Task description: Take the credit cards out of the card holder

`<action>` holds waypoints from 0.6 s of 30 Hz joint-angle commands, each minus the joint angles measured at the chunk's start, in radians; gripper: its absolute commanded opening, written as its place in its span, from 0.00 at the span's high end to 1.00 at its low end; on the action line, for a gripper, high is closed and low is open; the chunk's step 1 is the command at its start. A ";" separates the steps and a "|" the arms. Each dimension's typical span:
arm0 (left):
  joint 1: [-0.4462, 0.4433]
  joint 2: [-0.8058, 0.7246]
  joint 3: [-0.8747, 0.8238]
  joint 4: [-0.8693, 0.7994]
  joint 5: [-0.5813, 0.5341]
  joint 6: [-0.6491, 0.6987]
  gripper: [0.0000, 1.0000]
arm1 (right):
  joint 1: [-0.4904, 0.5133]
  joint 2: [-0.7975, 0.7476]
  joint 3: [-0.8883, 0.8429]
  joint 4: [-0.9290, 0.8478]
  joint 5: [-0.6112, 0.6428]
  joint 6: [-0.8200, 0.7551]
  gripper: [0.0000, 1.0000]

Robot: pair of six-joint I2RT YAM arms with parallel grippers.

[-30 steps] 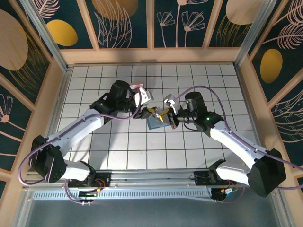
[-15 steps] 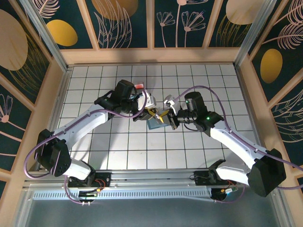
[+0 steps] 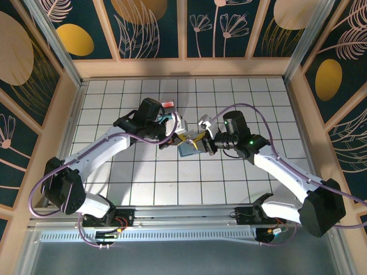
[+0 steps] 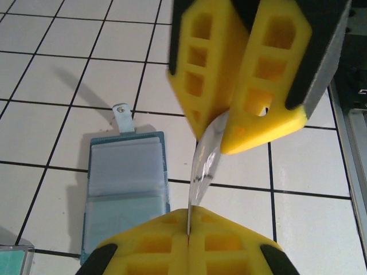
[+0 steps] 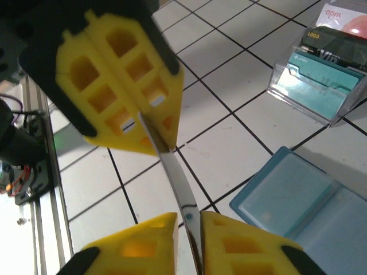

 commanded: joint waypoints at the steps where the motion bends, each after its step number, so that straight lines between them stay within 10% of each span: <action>1: -0.002 -0.061 -0.065 0.108 -0.008 -0.053 1.00 | -0.010 -0.064 0.007 0.119 0.037 0.031 0.58; 9: -0.001 -0.278 -0.321 0.539 -0.033 -0.376 1.00 | -0.108 -0.267 -0.176 0.370 0.015 0.158 0.33; 18: -0.001 -0.425 -0.474 0.797 0.032 -0.620 1.00 | -0.168 -0.284 -0.279 0.650 -0.226 0.303 0.32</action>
